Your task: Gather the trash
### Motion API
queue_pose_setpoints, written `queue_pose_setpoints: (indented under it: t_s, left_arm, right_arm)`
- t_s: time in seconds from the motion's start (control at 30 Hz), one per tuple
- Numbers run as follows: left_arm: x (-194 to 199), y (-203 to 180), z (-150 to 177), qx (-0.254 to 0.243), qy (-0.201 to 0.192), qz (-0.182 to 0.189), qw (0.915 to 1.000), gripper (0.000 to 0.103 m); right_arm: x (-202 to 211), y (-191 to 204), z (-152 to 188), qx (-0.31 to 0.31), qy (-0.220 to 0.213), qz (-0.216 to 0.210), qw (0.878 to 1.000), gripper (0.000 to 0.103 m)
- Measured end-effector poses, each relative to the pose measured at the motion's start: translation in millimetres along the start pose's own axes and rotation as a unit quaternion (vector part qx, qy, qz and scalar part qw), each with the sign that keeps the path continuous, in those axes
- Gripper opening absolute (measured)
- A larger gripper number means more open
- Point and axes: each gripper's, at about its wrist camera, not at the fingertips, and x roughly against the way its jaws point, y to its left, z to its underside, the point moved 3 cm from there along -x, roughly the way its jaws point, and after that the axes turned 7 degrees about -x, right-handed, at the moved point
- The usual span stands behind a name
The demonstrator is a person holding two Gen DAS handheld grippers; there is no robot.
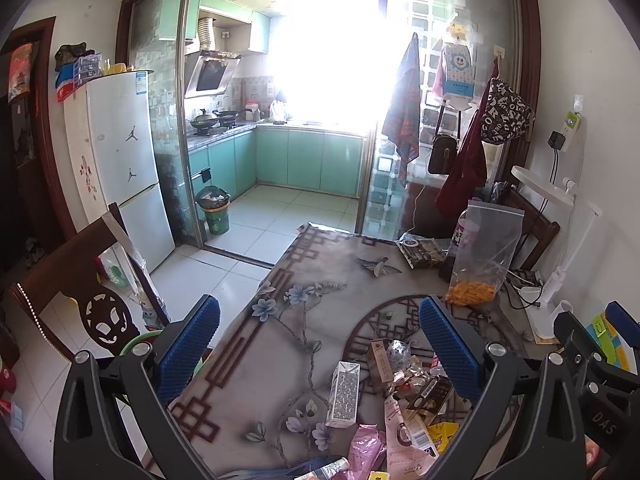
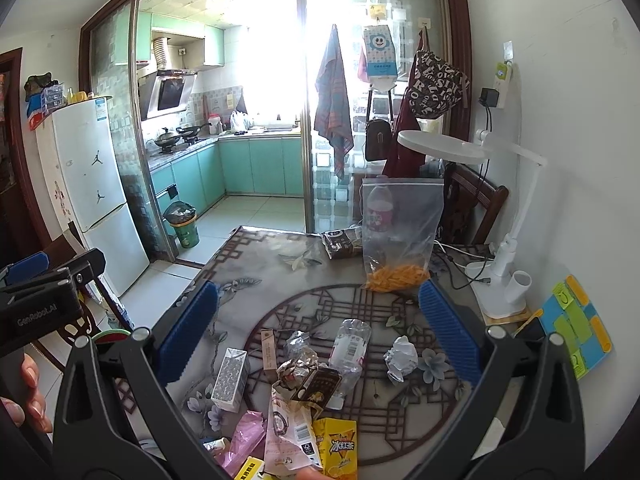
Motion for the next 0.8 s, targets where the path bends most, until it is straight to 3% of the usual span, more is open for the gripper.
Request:
queue_pose_setpoints:
  t_s: [0.8]
  left_arm:
    - [0.3, 2.1, 2.9, -0.002, 0.000, 0.000, 1.0000, 0.095]
  right_arm:
    - [1.4, 5.2, 3.0, 0.003, 0.004, -0.006, 1.000, 0.100]
